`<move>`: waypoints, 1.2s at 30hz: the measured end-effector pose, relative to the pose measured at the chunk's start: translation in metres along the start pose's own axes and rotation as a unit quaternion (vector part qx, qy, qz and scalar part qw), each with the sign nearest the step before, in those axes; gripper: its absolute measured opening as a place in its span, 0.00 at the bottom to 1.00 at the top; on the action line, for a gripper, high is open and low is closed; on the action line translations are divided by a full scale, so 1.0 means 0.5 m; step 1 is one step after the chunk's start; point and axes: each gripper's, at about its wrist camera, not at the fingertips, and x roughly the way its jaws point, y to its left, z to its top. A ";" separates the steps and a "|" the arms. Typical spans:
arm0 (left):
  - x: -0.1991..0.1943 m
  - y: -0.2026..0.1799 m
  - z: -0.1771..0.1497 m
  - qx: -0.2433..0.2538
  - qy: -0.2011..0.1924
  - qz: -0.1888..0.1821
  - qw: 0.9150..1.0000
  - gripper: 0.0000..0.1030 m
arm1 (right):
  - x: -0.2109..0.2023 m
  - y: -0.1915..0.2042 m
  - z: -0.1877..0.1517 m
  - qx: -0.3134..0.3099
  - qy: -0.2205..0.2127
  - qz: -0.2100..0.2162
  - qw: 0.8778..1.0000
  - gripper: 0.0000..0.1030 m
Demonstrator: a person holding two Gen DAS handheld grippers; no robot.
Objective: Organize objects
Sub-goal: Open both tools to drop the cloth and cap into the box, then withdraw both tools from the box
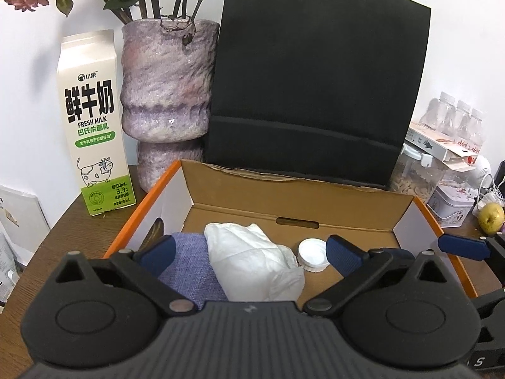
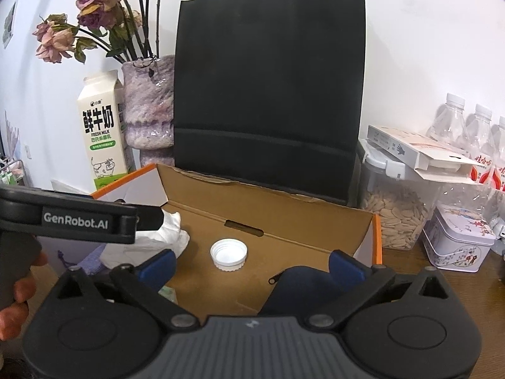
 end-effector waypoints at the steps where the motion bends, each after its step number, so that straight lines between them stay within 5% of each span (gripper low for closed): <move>1: -0.002 0.000 0.000 0.000 -0.001 -0.001 1.000 1.00 | -0.001 0.000 0.000 0.000 0.000 0.001 1.000 1.00; 36: -0.192 0.019 -0.069 0.016 -0.035 0.005 0.999 1.00 | -0.169 0.041 -0.048 -0.031 -0.024 0.027 0.999 1.00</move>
